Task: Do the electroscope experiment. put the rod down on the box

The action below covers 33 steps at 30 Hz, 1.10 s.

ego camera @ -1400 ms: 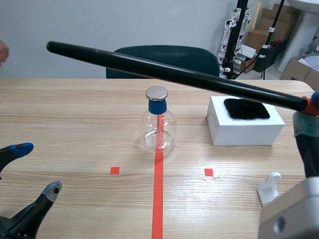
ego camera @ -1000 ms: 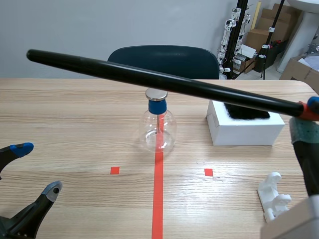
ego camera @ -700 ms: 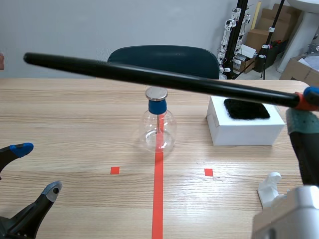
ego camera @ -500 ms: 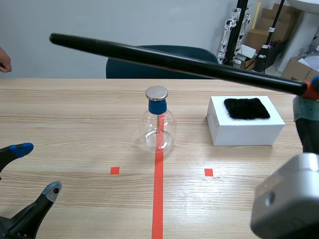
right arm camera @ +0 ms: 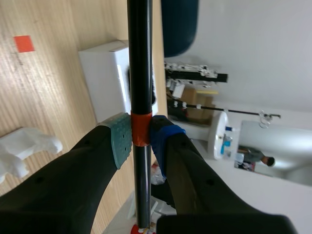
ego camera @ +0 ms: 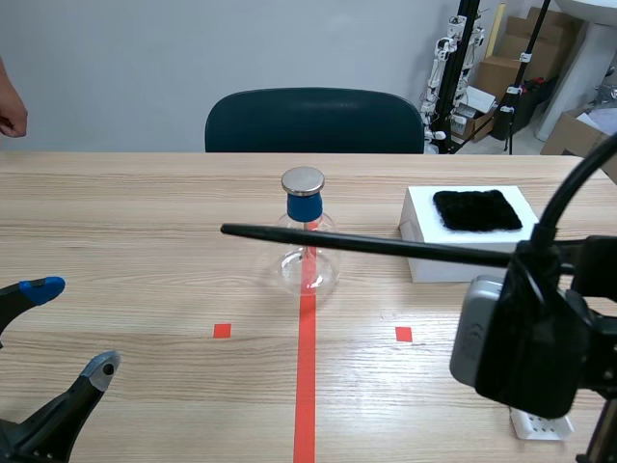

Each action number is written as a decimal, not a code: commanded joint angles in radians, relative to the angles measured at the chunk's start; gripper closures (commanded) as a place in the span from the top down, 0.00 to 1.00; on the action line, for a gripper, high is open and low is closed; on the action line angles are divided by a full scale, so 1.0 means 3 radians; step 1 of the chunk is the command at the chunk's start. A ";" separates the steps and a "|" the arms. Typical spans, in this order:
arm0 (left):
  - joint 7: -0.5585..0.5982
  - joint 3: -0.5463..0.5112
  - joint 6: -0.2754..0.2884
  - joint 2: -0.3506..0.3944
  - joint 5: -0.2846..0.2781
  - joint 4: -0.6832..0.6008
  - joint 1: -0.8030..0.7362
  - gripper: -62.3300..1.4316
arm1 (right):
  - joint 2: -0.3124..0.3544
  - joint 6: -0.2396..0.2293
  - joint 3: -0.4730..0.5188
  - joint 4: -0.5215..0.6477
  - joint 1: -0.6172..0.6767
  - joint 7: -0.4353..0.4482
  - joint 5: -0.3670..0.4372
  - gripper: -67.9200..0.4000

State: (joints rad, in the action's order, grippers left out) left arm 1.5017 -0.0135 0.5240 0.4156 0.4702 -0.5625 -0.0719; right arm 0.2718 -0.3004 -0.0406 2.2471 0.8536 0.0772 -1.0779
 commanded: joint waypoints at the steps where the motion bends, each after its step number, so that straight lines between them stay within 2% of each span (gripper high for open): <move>1: 0.0169 -0.0011 -0.0018 0.0020 -0.0043 -0.0045 0.0001 1.00 | 0.0104 -0.0145 0.0010 0.0061 -0.0097 -0.0037 0.0097 0.08; 3: 0.0169 -0.0011 -0.0018 0.0020 -0.0043 -0.0045 0.0001 1.00 | 0.0243 -0.0393 -0.0011 0.0013 -0.0221 -0.0086 0.0221 0.08; 5: 0.0169 -0.0011 -0.0018 0.0020 -0.0043 -0.0045 0.0001 1.00 | 0.0387 -0.0524 -0.0061 -0.0098 -0.0373 -0.0163 0.0371 0.08; 8: 0.0169 -0.0011 -0.0018 0.0020 -0.0043 -0.0045 0.0001 1.00 | 0.0623 -0.0552 -0.0184 -0.0356 -0.0636 -0.0281 0.0654 0.08; 12: 0.0169 -0.0011 -0.0018 0.0020 -0.0043 -0.0045 0.0001 1.00 | 0.0950 -0.0552 -0.0465 -0.0748 -0.1067 -0.0367 0.0884 0.08; 15: 0.0169 -0.0011 -0.0018 0.0020 -0.0043 -0.0045 0.0001 1.00 | 0.1127 -0.0565 -0.0675 -0.0979 -0.1361 -0.0437 0.1134 0.08; 19: 0.0169 -0.0011 -0.0018 0.0020 -0.0043 -0.0045 0.0001 1.00 | 0.1357 -0.0820 -0.0978 -0.1130 -0.1712 -0.0647 0.1583 0.08; 22: 0.0169 -0.0011 -0.0018 0.0020 -0.0043 -0.0045 0.0001 1.00 | 0.1476 -0.1047 -0.1177 -0.1141 -0.1956 -0.0930 0.1986 0.08; 26: 0.0169 -0.0011 -0.0018 0.0020 -0.0043 -0.0045 0.0001 1.00 | 0.1514 -0.1273 -0.1366 -0.1142 -0.2221 -0.1350 0.2405 0.08; 29: 0.0169 -0.0011 -0.0018 0.0020 -0.0043 -0.0045 0.0001 1.00 | 0.1514 -0.1358 -0.1488 -0.1143 -0.2382 -0.1755 0.2754 0.08; 33: 0.0169 -0.0011 -0.0018 0.0020 -0.0043 -0.0045 0.0001 1.00 | 0.1512 -0.1361 -0.1645 -0.1150 -0.2561 -0.2281 0.3056 0.08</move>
State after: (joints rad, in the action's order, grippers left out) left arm 1.5009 -0.0135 0.5240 0.4160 0.4702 -0.5625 -0.0719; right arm 0.7231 -0.7147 -0.5407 1.8793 0.1028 -0.6003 -0.1654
